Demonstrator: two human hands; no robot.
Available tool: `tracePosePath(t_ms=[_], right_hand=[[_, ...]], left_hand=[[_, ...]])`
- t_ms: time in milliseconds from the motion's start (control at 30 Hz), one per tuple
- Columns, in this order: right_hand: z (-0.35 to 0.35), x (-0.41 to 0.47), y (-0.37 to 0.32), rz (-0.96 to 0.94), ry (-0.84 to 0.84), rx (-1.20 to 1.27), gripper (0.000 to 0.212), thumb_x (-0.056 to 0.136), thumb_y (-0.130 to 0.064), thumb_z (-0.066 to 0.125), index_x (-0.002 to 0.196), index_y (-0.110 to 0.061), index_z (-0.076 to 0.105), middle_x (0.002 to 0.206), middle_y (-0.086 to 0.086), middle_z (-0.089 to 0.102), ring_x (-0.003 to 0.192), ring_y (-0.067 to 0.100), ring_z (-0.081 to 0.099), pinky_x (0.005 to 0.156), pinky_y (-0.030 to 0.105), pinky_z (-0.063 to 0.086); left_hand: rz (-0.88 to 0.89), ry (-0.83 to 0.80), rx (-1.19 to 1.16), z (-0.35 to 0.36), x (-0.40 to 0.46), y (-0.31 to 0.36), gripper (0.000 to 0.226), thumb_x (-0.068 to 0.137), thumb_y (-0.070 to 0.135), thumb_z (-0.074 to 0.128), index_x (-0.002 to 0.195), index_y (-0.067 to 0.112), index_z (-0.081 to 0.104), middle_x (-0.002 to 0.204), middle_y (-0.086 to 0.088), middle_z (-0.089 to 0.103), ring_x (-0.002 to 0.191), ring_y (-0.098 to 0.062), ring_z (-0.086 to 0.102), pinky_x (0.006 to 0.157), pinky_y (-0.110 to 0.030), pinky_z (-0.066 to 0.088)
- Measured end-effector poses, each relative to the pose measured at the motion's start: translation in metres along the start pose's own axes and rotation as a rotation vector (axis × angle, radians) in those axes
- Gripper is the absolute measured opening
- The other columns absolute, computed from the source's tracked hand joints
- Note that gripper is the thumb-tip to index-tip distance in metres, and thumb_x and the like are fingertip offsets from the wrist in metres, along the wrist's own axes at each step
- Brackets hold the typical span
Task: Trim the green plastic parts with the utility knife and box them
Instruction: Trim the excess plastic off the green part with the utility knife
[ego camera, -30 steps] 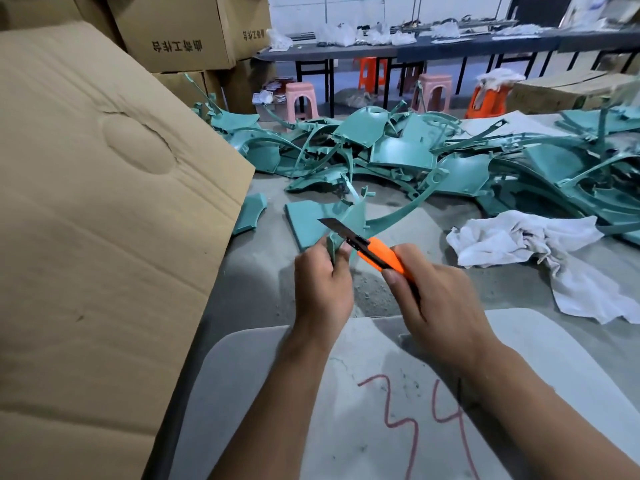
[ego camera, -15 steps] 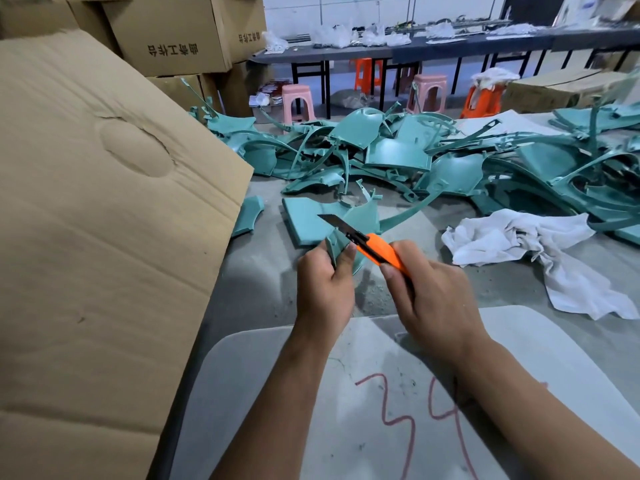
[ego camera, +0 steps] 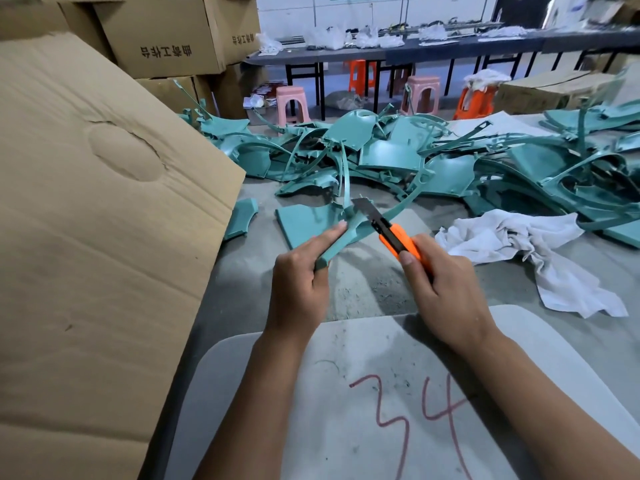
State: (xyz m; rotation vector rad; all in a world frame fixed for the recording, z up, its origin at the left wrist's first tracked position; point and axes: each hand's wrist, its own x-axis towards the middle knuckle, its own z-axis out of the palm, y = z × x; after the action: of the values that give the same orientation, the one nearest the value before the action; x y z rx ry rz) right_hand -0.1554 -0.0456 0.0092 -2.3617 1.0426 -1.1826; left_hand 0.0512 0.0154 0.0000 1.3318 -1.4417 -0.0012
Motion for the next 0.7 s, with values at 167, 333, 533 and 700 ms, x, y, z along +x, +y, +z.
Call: tracePosePath(t_ms=[167,333,533,700], right_hand=[[-0.004,-0.003,0.002,-0.051,-0.018,0.020,0.023,0.109,-0.041,0.042,0.091,-0.026,0.048,0.057,-0.004,0.050,0.048,0.015,0.049,0.048,0.044,0.042],[-0.006,0.002,0.008,0.036,0.019,-0.078,0.022,0.109,-0.036,0.043,0.094,-0.021,0.050,0.058,-0.003,0.052,0.050,0.021,0.050,0.051,0.049,0.045],[-0.006,-0.001,0.005,-0.060,0.039,-0.017,0.024,0.109,-0.039,0.042,0.091,-0.023,0.048,0.056,-0.008,0.048,0.046,0.015,0.048,0.046,0.039,0.040],[-0.011,0.007,0.028,0.227,0.193,-0.103,0.024,0.108,-0.033,0.044,0.090,-0.018,0.050,0.061,0.001,0.053,0.053,0.026,0.050,0.050,0.038,0.035]], left_hand=[[0.029,-0.006,-0.027,0.002,0.000,-0.001,0.055,0.093,-0.017,0.054,0.135,0.015,0.066,0.113,-0.009,0.077,0.109,0.002,0.041,0.071,-0.030,0.045],[0.033,-0.018,-0.052,0.002,-0.001,0.001,0.049,0.095,-0.013,0.056,0.135,0.014,0.066,0.111,-0.004,0.072,0.105,0.002,0.031,0.064,-0.031,0.041],[0.008,0.007,-0.105,0.003,-0.002,0.003,0.044,0.100,0.002,0.057,0.137,0.025,0.061,0.109,0.002,0.077,0.069,0.004,0.062,0.062,-0.011,0.045],[-0.262,0.150,-0.356,0.004,0.002,0.019,0.015,0.098,0.030,0.061,0.097,0.034,0.075,0.078,0.008,0.071,0.072,-0.012,0.064,0.065,-0.028,0.050]])
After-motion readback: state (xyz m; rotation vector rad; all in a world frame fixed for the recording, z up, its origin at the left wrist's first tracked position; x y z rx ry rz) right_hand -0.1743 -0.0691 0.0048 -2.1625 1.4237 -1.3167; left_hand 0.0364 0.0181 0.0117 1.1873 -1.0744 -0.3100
